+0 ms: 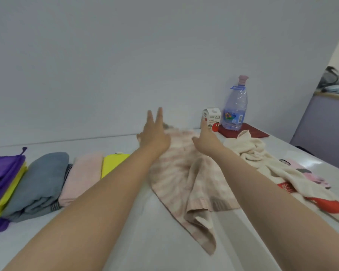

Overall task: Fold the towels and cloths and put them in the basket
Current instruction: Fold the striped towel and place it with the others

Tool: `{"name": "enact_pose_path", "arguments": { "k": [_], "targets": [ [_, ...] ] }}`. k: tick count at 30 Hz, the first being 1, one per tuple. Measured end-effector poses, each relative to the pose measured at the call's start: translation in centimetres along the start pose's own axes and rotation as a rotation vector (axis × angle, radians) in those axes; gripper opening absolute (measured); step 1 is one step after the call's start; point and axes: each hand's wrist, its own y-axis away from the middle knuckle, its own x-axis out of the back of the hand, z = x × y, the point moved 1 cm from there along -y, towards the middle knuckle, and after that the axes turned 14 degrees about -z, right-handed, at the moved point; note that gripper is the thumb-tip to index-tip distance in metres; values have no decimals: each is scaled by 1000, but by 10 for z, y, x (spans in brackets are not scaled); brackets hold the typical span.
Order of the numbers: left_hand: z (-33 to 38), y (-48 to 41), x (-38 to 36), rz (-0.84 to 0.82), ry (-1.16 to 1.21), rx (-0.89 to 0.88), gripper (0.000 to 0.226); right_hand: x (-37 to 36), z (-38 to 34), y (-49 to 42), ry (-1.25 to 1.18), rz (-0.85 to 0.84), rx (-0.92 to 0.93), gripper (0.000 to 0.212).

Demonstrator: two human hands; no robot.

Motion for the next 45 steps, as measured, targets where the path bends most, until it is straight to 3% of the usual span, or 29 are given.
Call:
{"name": "enact_pose_path", "arguments": {
  "k": [5, 9, 12, 14, 16, 18, 20, 24, 25, 27, 29, 31, 34, 36, 40, 43, 45],
  "targets": [
    [-21, 39, -75, -339, -320, -151, 60, -40, 29, 15, 308, -118, -82, 46],
    [-29, 68, -85, -273, -364, -261, 32, -38, 42, 45, 254, 4, -32, 22],
    [-20, 96, -80, -299, -291, -282, 26, -35, 48, 77, 146, -39, -21, 12],
    [-8, 116, -78, -352, -318, -232, 39, -34, 52, 98, 184, -221, 8, 20],
    [4, 132, -79, -392, -475, -165, 54, -34, 58, 117, 290, -477, 27, 49],
    [13, 142, -83, -405, -564, -114, 63, -39, 65, 129, 362, -559, 50, 72],
    [15, 149, -87, -391, -602, -77, 66, -45, 71, 134, 363, -453, 87, 67],
    [13, 156, -94, -355, -537, 30, 52, -57, 67, 143, 338, -239, 128, 12],
    [13, 155, -93, -346, -516, 48, 47, -59, 64, 145, 346, -215, 137, 9],
    [11, 155, -89, -332, -507, 71, 35, -65, 59, 146, 298, -198, 157, 18],
    [6, 155, -84, -323, -521, 73, 29, -67, 54, 148, 153, -160, 173, 11],
    [2, 157, -80, -331, -455, 81, 40, -64, 50, 150, -5, -98, 170, 7],
    [2, 156, -75, -379, -160, 130, 62, -52, 38, 154, -220, -40, 174, 3],
    [10, 153, -71, -382, -21, 111, 59, -40, 26, 155, -294, 16, 193, 4],
    [25, 145, -55, -224, 102, 21, 18, -16, 7, 153, -278, 99, 258, 10],
    [18, 137, -41, -193, 76, 62, 21, 0, 4, 148, -192, 168, 224, 13],
    [5, 129, -33, -189, 117, 101, 25, 7, 9, 143, -110, 106, 180, 14]
  ]
}}
